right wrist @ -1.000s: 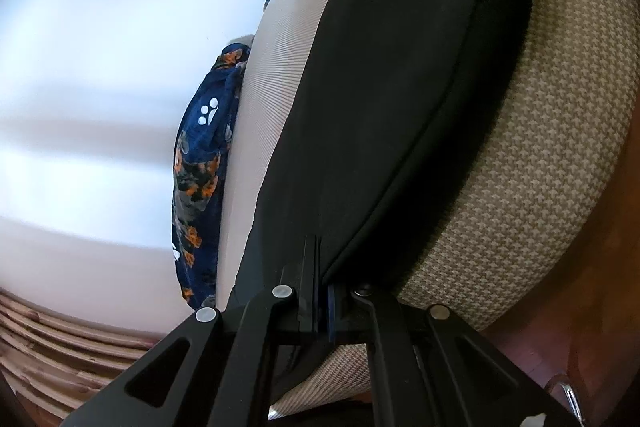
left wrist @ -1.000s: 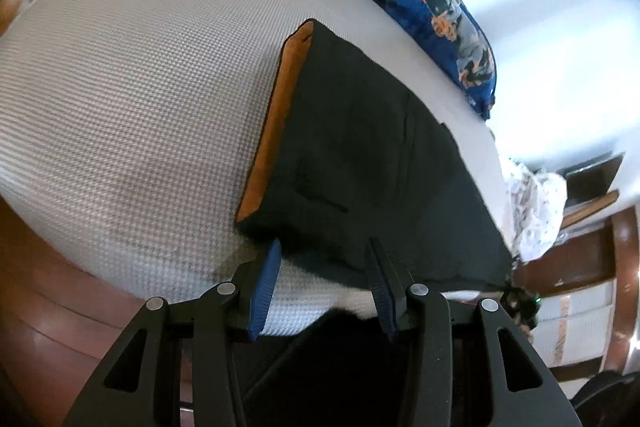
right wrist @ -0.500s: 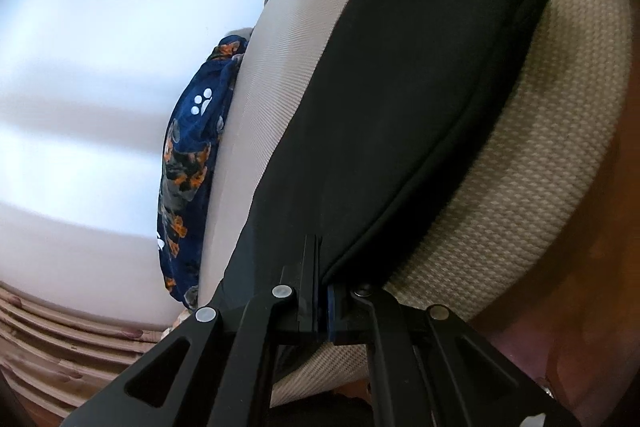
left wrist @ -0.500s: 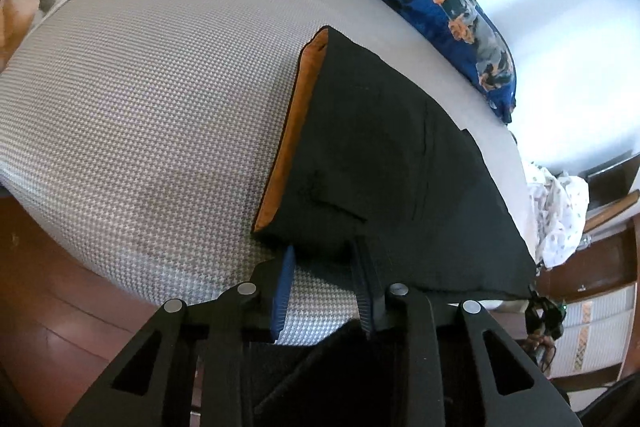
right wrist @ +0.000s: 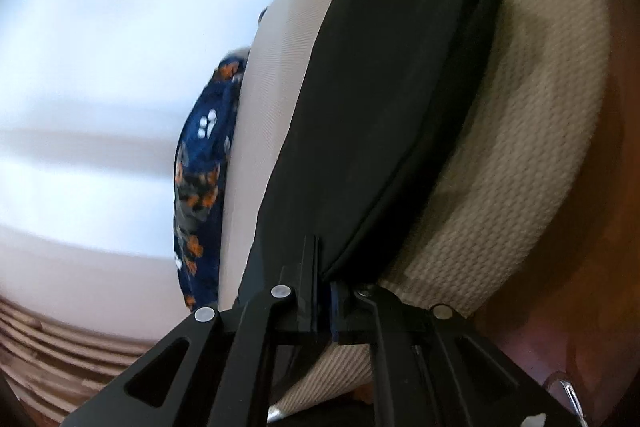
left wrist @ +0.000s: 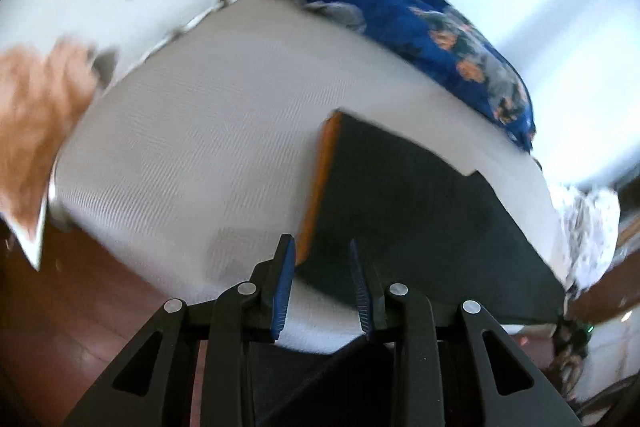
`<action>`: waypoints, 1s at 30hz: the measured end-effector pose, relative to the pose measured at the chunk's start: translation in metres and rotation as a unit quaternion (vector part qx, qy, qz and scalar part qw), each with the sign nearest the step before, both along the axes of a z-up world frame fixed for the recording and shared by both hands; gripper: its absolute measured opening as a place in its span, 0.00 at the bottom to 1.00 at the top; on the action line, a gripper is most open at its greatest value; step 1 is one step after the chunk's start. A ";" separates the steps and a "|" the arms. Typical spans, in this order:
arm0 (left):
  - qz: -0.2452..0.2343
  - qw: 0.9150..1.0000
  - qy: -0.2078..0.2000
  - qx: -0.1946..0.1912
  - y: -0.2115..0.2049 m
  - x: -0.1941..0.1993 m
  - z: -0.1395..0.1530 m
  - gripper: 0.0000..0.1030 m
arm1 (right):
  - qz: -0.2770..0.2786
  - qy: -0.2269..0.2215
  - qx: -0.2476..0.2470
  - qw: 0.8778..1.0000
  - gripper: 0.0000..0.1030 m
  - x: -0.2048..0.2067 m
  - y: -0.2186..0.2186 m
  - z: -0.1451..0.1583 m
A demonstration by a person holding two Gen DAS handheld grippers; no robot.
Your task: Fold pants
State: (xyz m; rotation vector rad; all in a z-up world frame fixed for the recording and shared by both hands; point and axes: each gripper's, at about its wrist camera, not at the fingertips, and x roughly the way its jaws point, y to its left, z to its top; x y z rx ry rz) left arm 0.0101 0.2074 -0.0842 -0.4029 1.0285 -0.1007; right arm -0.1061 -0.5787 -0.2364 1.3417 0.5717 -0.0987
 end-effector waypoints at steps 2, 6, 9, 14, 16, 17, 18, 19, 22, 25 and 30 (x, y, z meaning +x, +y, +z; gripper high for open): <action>-0.044 0.999 -0.003 0.024 -0.031 0.009 0.003 0.31 | -0.014 0.000 0.004 1.000 0.08 -0.004 -0.003 0.000; -0.116 0.992 0.002 0.053 -0.085 0.023 -0.011 0.32 | -0.029 0.010 -0.003 1.000 0.05 -0.011 -0.007 -0.001; -0.135 0.990 -0.004 0.050 -0.108 0.030 -0.024 0.32 | -0.040 0.025 -0.037 0.998 0.04 -0.013 -0.011 0.008; -0.140 0.989 -0.013 0.043 -0.114 0.033 -0.038 0.32 | -0.058 0.001 0.031 0.998 0.05 -0.025 -0.026 -0.011; -0.138 0.989 -0.011 0.042 -0.113 0.032 -0.042 0.32 | -0.086 -0.003 0.058 0.995 0.06 -0.034 -0.028 -0.015; -0.135 0.990 -0.006 0.043 -0.112 0.032 -0.045 0.32 | -0.106 0.001 0.068 0.992 0.13 -0.039 -0.027 -0.013; -0.133 0.990 -0.005 0.041 -0.112 0.030 -0.046 0.32 | -0.126 0.007 0.082 0.989 0.15 -0.046 -0.021 -0.008; -0.130 0.991 -0.006 0.033 -0.110 0.029 -0.046 0.32 | -0.121 -0.001 0.090 0.989 0.16 -0.045 -0.012 -0.002; -0.122 0.992 -0.021 0.020 -0.107 0.026 -0.041 0.32 | 0.040 -0.030 0.055 0.997 0.16 -0.004 0.049 0.031; -0.118 0.992 -0.029 0.023 -0.109 0.024 -0.039 0.33 | 0.173 -0.040 0.082 0.981 0.17 0.037 0.123 0.035; -0.126 0.989 -0.025 0.073 -0.117 0.020 -0.039 0.48 | 0.230 0.018 0.125 0.965 0.18 0.072 0.198 -0.006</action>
